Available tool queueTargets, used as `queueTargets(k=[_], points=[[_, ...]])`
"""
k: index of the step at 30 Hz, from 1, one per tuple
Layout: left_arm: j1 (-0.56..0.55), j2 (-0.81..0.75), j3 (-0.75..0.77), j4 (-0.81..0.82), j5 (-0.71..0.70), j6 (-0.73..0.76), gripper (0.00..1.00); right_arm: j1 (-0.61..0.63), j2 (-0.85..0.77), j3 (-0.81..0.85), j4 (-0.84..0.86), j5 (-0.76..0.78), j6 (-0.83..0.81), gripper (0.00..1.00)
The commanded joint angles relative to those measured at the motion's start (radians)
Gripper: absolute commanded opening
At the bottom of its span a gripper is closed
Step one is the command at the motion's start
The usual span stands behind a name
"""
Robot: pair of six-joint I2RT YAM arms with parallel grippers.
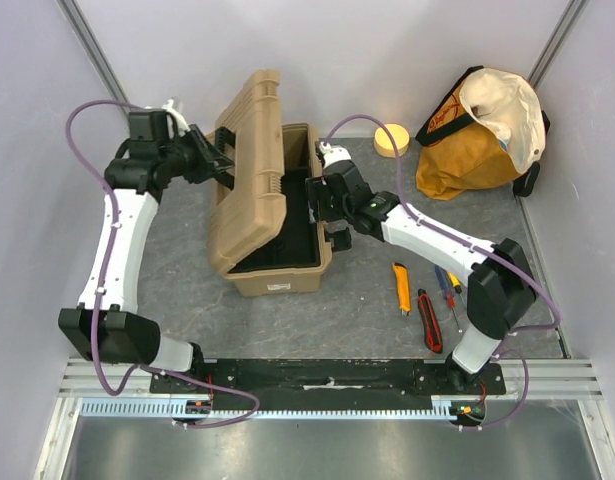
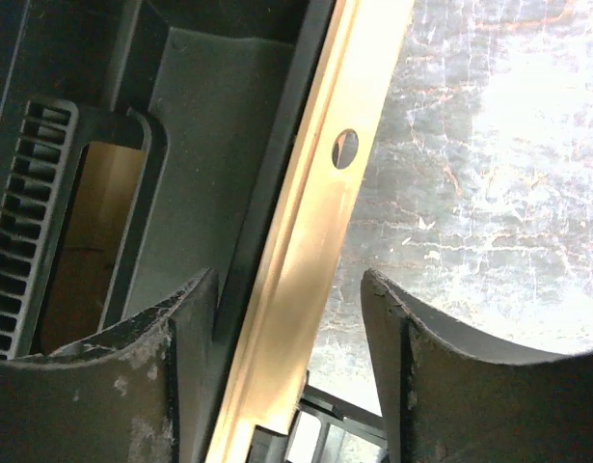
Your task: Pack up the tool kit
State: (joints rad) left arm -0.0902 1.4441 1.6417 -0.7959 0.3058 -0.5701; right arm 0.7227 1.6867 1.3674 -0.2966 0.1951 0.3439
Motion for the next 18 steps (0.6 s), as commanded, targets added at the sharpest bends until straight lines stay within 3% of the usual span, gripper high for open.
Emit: queueTargets(k=[1, 12, 18], points=[[0.147, -0.151, 0.0, 0.281, 0.228, 0.003, 0.02, 0.001, 0.056, 0.079, -0.09, 0.125, 0.006, 0.63], [0.449, -0.103, -0.111, 0.359, 0.545, -0.002, 0.02, -0.003, 0.061, 0.029, -0.142, 0.342, 0.098, 0.58], [0.507, -0.083, -0.16, 0.425, 0.567, -0.025, 0.02, -0.035, 0.047, -0.004, -0.141, 0.366, 0.147, 0.58]])
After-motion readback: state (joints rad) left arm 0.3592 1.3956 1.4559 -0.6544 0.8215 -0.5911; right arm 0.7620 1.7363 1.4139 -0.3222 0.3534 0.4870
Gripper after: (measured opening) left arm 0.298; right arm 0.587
